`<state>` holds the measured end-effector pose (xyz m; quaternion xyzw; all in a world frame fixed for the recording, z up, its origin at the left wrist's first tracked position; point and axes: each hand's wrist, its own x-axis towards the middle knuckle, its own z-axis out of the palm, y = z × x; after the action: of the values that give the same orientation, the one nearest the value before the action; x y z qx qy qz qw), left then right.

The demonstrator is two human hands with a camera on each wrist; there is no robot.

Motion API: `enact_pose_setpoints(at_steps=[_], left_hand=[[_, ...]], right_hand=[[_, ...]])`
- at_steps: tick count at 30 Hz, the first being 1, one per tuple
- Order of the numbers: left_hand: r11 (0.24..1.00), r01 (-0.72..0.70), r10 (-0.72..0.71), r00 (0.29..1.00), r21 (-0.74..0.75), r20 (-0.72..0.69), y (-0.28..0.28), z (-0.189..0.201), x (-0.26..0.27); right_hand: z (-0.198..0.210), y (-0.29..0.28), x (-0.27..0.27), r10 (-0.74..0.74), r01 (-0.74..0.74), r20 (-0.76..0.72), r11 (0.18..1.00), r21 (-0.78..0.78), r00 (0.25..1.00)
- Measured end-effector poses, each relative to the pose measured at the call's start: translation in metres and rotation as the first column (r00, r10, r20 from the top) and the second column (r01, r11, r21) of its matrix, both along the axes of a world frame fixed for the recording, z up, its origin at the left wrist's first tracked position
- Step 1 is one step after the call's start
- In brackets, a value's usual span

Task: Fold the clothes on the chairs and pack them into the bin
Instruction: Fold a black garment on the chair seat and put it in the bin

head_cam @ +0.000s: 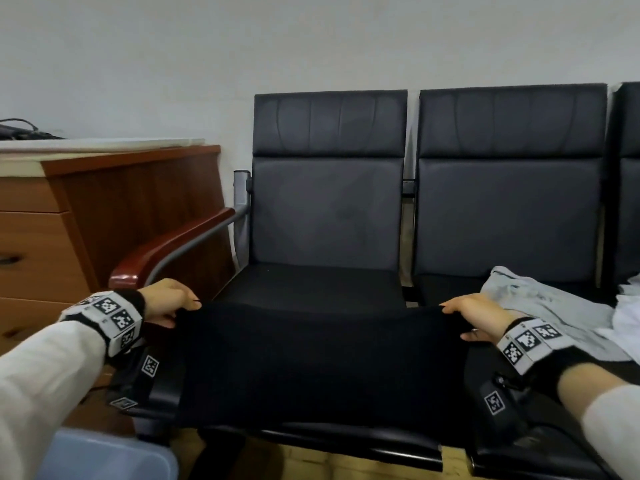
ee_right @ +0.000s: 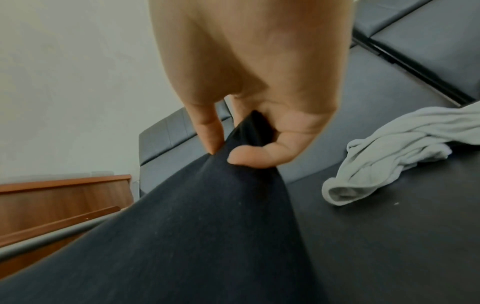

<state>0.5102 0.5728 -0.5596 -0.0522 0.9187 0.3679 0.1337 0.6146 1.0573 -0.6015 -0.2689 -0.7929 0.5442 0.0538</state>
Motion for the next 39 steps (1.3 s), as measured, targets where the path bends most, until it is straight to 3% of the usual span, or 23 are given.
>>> enact_pose_setpoints(at_steps=[8,11,14,17,19,21,24,26,28,30,34,39], left_hand=[[0.983,-0.016,-0.001,0.996,-0.182,-0.092,0.024,-0.056,-0.072],[0.965,-0.017,-0.006,0.996,-0.263,-0.086,0.026,-0.078,-0.084],[0.909,0.003,-0.050,0.994,-0.416,-0.102,0.023,-0.090,-0.089],[0.895,-0.028,-0.047,0.986,-0.445,-0.157,0.021,-0.083,-0.082],[0.902,-0.050,-0.059,0.970,-0.428,-0.238,0.029,-0.069,-0.077],[0.927,-0.025,-0.098,0.947,-0.373,-0.307,0.044,-0.057,-0.068],[0.953,0.091,-0.179,0.939,-0.289,-0.294,0.084,-0.050,-0.046],[0.933,0.206,-0.259,0.954,-0.294,-0.151,0.111,-0.052,-0.026],[0.837,0.363,-0.364,0.928,-0.408,0.079,0.129,-0.064,-0.012],[0.758,0.392,-0.355,0.919,-0.521,0.174,0.130,-0.077,-0.009],[0.702,0.305,-0.268,0.950,-0.643,0.159,0.110,-0.073,-0.005],[0.672,0.235,-0.226,0.968,-0.702,0.107,0.087,-0.070,-0.006]], right_hand=[[-0.052,0.002,-0.068,-0.084,0.055,0.223,0.989,0.134,0.971],[-0.070,0.002,-0.075,-0.085,0.007,0.284,0.964,0.267,0.955],[-0.068,0.001,-0.074,-0.060,-0.037,0.210,0.901,0.433,0.976],[-0.060,0.000,-0.069,-0.039,-0.055,0.142,0.800,0.598,0.989],[-0.058,-0.002,-0.067,-0.058,-0.024,0.138,0.849,0.528,0.989],[-0.061,-0.005,-0.065,-0.082,0.017,0.189,0.946,0.324,0.979],[-0.065,-0.011,-0.060,-0.122,0.102,0.215,0.990,0.101,0.969],[-0.065,-0.020,-0.053,-0.132,0.112,0.233,0.989,0.097,0.963],[-0.068,-0.029,-0.045,-0.095,0.071,0.250,0.992,0.103,0.964],[-0.071,-0.037,-0.039,-0.042,0.023,0.251,0.997,0.079,0.967],[-0.068,-0.041,-0.031,-0.065,0.036,0.124,0.974,0.224,0.990],[-0.056,-0.052,-0.024,-0.030,-0.026,0.258,0.978,0.209,0.966]])
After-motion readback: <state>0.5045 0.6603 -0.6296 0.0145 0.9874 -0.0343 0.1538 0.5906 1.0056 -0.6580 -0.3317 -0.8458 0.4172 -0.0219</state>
